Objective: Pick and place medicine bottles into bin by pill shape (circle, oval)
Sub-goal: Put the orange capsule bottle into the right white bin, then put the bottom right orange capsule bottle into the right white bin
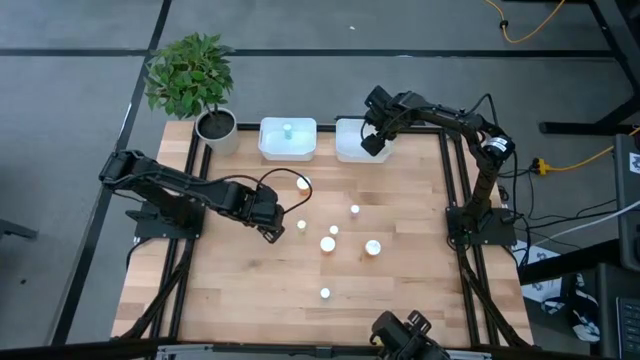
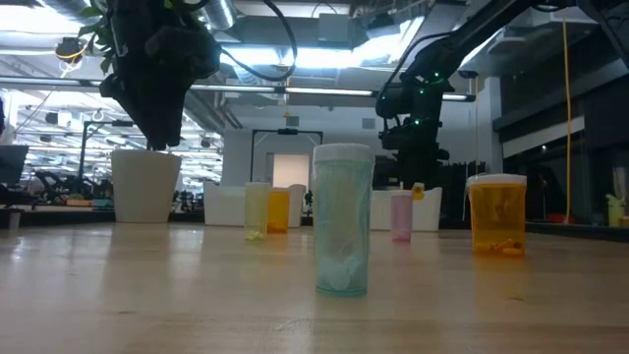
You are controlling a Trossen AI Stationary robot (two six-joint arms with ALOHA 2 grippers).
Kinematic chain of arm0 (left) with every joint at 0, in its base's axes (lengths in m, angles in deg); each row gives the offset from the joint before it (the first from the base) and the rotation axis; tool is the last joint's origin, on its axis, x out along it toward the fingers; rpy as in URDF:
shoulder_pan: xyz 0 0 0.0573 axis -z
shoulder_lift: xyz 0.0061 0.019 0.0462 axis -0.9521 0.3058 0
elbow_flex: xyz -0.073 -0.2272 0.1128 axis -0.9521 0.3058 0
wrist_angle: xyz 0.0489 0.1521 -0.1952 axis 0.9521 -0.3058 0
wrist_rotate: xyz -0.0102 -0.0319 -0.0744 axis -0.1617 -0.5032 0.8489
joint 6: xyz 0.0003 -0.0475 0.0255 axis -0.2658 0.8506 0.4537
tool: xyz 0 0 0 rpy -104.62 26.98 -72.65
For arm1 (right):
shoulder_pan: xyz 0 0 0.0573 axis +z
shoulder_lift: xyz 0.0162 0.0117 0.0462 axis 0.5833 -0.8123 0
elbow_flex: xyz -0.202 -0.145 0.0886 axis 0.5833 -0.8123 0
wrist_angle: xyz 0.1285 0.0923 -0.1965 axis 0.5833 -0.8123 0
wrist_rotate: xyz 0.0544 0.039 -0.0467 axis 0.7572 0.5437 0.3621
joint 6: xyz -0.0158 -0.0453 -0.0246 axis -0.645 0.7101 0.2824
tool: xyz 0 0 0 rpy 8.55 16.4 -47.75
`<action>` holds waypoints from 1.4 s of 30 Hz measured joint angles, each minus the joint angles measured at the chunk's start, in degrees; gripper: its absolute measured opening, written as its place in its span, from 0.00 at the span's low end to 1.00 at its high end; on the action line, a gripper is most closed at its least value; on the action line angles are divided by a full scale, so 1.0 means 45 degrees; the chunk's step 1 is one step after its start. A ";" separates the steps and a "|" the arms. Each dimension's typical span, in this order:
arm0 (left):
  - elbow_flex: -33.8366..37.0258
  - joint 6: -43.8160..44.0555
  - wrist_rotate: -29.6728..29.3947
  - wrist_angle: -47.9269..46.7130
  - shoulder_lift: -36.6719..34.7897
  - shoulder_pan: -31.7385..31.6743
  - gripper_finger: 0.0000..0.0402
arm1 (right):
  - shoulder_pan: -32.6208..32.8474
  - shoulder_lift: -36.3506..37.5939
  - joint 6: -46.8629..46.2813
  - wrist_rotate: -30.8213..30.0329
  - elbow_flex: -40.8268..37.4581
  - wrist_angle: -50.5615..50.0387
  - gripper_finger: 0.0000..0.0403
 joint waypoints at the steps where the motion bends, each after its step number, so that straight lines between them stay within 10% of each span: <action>1: 0.0000 -0.0002 0.0000 0.0001 -0.0001 0.0000 0.37 | 0.0004 0.0000 0.0005 0.0000 0.0000 0.0010 0.57; 27: 0.0000 0.0016 0.0000 0.0005 0.0000 0.0010 0.37 | 0.0258 0.0322 -0.0350 -0.0039 0.1289 -0.0356 0.61; 42: 0.0000 -0.0023 0.0005 0.0019 -0.0002 0.0010 0.37 | 0.3700 0.3428 -0.3642 0.0005 0.2108 -0.3826 0.62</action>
